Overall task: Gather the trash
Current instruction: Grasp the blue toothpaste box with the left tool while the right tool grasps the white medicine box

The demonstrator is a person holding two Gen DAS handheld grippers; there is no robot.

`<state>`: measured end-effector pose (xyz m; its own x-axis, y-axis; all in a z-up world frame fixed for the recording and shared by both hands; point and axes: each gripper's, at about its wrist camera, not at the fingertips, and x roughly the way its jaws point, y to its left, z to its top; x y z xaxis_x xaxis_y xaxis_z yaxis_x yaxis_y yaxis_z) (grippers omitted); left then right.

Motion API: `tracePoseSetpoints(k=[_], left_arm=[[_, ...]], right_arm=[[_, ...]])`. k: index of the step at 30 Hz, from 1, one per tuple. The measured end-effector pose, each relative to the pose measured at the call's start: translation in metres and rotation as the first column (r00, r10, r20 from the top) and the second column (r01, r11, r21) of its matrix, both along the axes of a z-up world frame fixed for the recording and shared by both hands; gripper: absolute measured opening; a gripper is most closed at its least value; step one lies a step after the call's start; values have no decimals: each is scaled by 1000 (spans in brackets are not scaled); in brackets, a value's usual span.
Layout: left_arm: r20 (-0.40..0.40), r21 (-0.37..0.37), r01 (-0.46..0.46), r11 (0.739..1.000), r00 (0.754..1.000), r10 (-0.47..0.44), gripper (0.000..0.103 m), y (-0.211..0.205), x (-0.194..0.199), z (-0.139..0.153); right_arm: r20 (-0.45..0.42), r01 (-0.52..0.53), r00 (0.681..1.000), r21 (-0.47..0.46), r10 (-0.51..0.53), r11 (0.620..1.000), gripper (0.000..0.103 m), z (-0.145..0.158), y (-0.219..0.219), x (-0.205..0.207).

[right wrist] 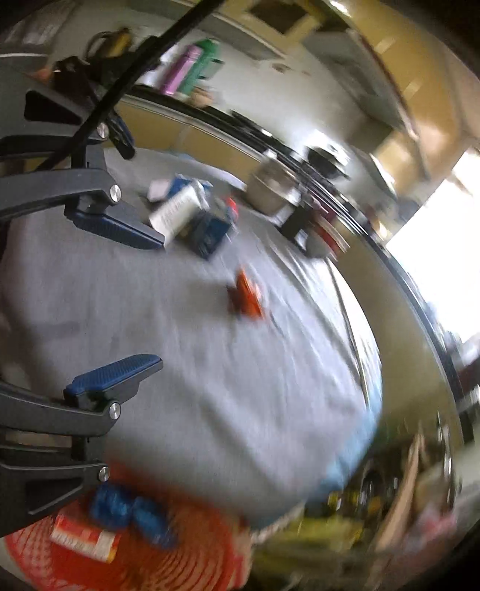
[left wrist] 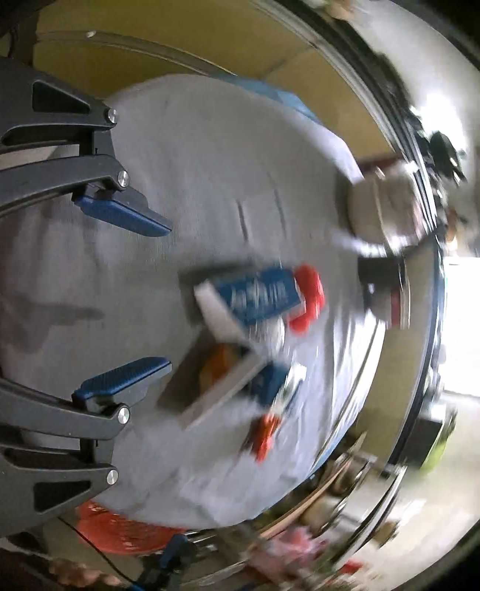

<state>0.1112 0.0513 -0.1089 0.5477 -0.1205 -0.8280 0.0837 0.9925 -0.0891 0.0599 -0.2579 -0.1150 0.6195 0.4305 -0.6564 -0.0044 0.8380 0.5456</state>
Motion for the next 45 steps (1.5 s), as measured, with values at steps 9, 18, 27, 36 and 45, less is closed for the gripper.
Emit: tracePoseSetpoints(k=[9,18,27,36,45], left_arm=[[-29,-85,-49,995,998,47,68,41,12,-11],[-161,-307,-52,950,987,2,69,47,77,-15],[-290,-359,-81,930,957,-29,69,19,129,-44],[-318,-297,-99,950,948,0,69,19,135,-55],[-331,-258,-131,957,943,40,69,41,133,-59]], right_arm=[[-23,-219,976,-101,218,971,61,-10,97,51],[-51,-256,965,10,256,967,58,-36,115,111],[-51,-449,892,8,449,893,59,-42,143,84],[-52,-503,860,-249,507,828,64,-32,169,70],[-73,-513,845,-387,529,766,65,-49,194,67]])
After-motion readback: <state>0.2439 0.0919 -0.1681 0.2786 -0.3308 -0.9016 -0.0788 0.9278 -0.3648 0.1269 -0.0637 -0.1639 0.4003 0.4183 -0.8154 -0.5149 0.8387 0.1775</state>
